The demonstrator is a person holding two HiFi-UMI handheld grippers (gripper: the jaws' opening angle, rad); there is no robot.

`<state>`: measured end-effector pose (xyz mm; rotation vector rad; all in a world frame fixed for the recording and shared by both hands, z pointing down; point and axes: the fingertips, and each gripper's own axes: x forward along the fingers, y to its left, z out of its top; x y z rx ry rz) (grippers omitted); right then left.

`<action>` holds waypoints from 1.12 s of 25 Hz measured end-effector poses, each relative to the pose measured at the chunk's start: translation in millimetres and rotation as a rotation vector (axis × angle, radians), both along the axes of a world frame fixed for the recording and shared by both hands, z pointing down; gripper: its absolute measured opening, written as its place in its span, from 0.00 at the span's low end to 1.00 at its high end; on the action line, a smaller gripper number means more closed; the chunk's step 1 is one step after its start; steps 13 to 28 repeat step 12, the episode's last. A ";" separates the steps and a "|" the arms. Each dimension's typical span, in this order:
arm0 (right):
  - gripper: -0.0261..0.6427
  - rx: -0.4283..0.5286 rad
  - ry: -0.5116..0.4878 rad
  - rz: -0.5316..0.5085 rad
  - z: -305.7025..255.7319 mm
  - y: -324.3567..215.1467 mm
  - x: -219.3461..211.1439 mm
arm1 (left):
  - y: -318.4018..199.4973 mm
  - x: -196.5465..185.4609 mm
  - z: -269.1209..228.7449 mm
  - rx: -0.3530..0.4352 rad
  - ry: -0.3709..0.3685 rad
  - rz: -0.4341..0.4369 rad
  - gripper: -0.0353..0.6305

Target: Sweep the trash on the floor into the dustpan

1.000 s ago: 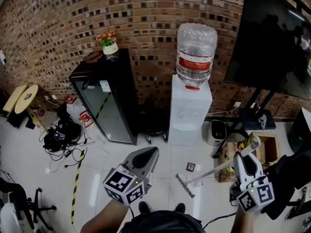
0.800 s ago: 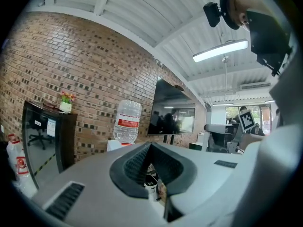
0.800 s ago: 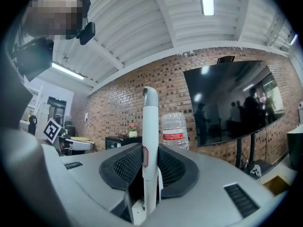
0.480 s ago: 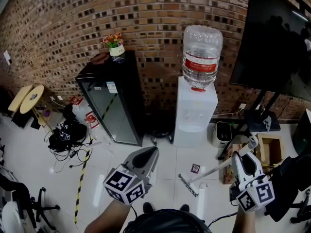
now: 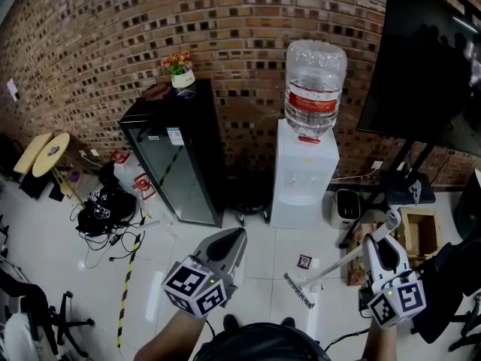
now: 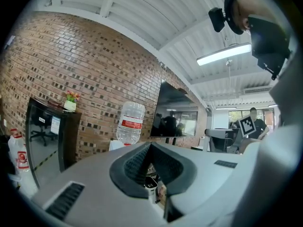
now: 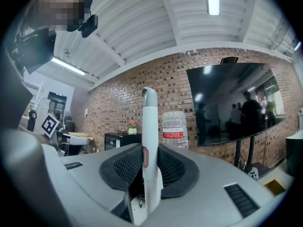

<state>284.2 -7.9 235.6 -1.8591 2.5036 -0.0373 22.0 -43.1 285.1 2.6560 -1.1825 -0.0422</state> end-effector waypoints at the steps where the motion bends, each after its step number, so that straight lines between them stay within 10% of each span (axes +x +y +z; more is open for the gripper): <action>1: 0.22 -0.002 -0.001 0.004 0.7 -0.2 1.4 | -0.9 0.1 1.6 -0.003 0.006 0.001 0.06; 28: 0.22 0.005 -0.013 0.022 0.2 -8.4 11.3 | -9.4 4.0 7.5 -0.005 -0.009 -0.002 0.06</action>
